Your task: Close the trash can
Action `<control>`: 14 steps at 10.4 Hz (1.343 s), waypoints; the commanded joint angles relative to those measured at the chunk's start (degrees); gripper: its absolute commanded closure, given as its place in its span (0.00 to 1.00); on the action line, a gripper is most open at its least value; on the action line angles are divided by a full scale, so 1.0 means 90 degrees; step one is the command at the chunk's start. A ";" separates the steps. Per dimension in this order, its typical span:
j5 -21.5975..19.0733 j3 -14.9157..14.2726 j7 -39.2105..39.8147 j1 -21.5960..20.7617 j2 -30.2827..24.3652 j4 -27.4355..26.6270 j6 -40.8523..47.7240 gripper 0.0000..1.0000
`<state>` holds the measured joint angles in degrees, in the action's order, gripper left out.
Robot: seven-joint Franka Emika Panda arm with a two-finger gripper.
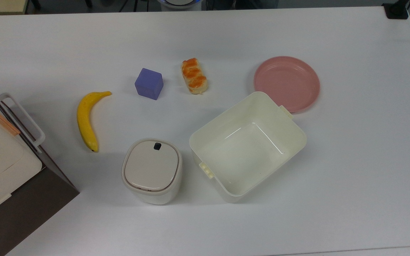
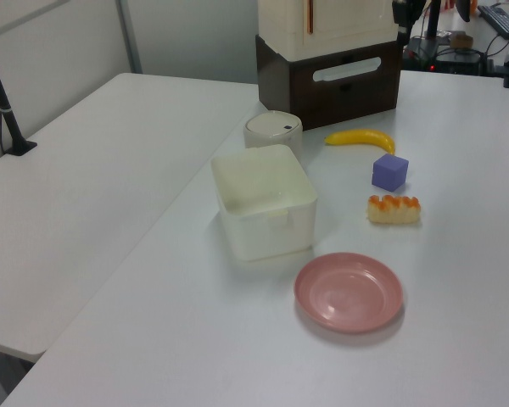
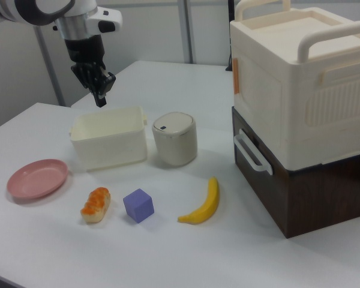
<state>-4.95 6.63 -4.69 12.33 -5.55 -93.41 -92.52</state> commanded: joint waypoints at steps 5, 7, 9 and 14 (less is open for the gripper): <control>-0.0133 -0.0073 0.0541 -0.0003 -0.0096 -0.0011 0.0163 1.00; -0.0133 -0.0121 0.0531 -0.0003 -0.0125 0.0018 0.0163 1.00; -0.0123 -0.0199 0.0541 0.0007 -0.0135 0.0232 0.0183 1.00; -0.0045 -0.0171 0.0492 -0.0032 -0.0125 0.0126 0.0154 0.00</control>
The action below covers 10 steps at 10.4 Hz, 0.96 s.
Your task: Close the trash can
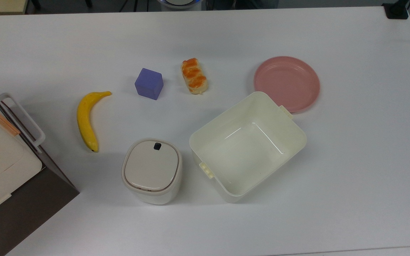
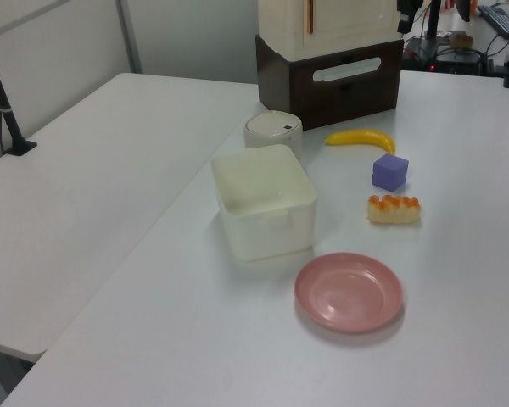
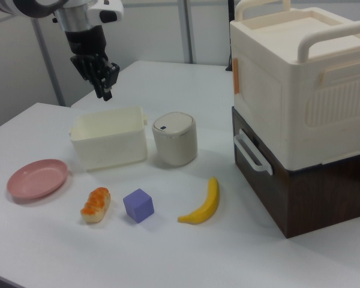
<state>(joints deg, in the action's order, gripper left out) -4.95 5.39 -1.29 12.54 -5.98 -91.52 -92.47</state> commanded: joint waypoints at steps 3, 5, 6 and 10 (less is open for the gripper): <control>-0.0084 -0.0033 0.0094 -0.0026 -0.0058 -0.0104 0.0167 0.00; -0.0123 -0.0052 0.0172 -0.0016 -0.0010 -0.0104 0.0157 0.00; -0.0104 -0.0062 0.0240 -0.0007 -0.0029 -0.0104 0.0167 0.00; -0.0055 -0.0072 -0.0041 -0.0006 -0.0009 -0.0104 0.0128 0.00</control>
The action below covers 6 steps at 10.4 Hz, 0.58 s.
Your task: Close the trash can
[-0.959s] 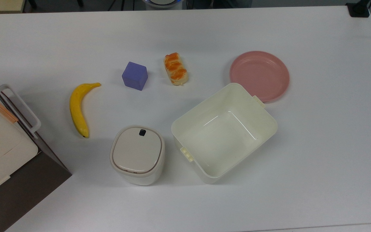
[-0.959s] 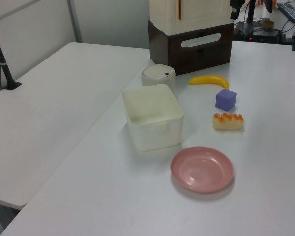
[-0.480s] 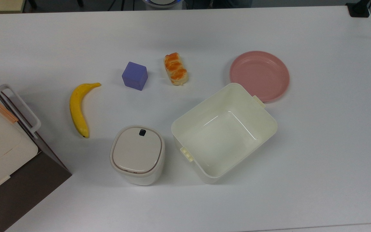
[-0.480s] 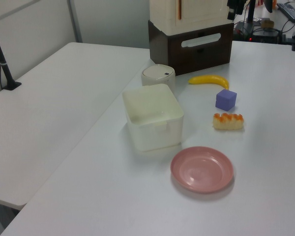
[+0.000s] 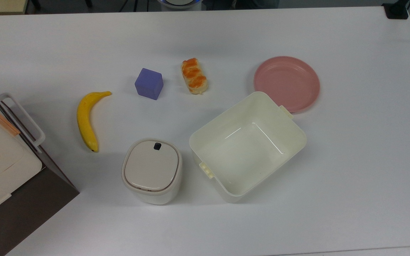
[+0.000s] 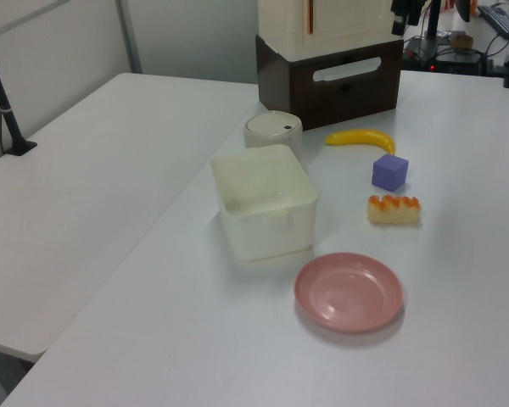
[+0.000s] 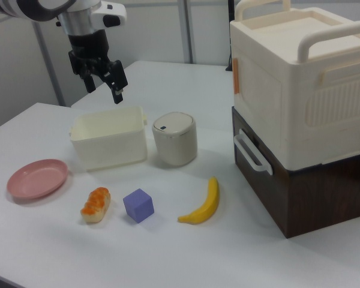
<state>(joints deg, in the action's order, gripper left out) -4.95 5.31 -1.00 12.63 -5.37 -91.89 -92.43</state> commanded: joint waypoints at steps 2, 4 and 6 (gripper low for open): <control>-0.0132 -0.0062 -0.0249 -0.0036 -0.0010 -0.0054 -0.0012 0.00; -0.0425 -0.0033 -0.0870 -0.0094 0.0040 -0.0093 -0.0440 0.00; -0.0416 -0.0023 -0.1217 -0.0114 0.0059 -0.0181 -0.0696 0.00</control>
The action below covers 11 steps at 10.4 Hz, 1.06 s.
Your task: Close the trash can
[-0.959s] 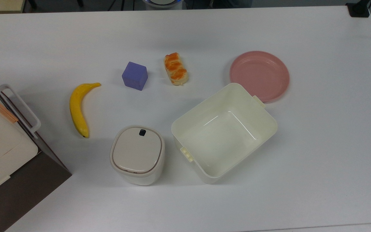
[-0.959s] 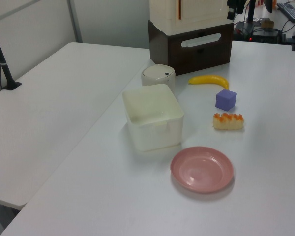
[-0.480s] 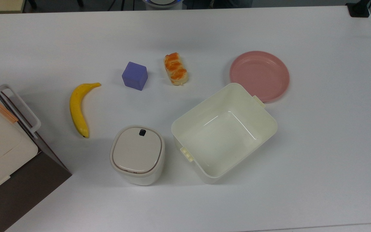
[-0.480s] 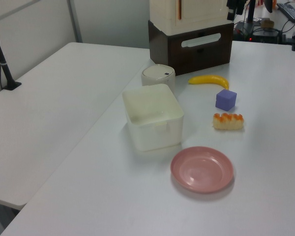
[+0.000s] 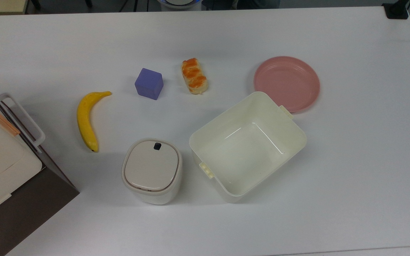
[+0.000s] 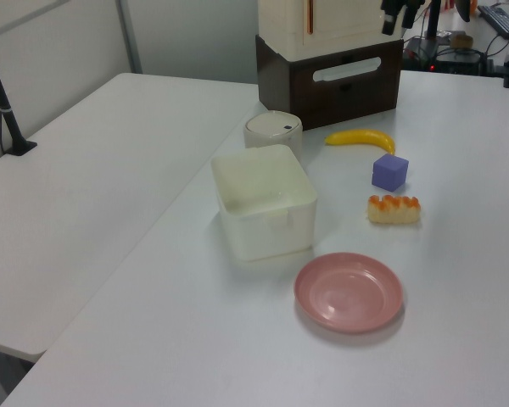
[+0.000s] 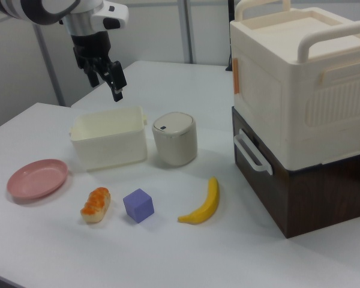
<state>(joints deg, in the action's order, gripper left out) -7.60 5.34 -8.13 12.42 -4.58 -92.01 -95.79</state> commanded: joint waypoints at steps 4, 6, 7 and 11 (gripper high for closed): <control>-0.0093 -0.0036 0.0160 -0.0091 -0.0038 -0.0147 -0.0051 0.00; -0.0054 -0.0017 0.0132 -0.0120 -0.0057 -0.0167 0.0028 0.00; -0.0044 -0.0017 0.0122 -0.0121 -0.0057 -0.0167 0.0028 0.00; -0.0044 -0.0017 0.0092 -0.0111 -0.0057 -0.0157 0.0028 0.00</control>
<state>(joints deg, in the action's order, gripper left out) -7.68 5.63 -7.97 11.89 -3.91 -92.33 -96.45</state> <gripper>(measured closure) 0.000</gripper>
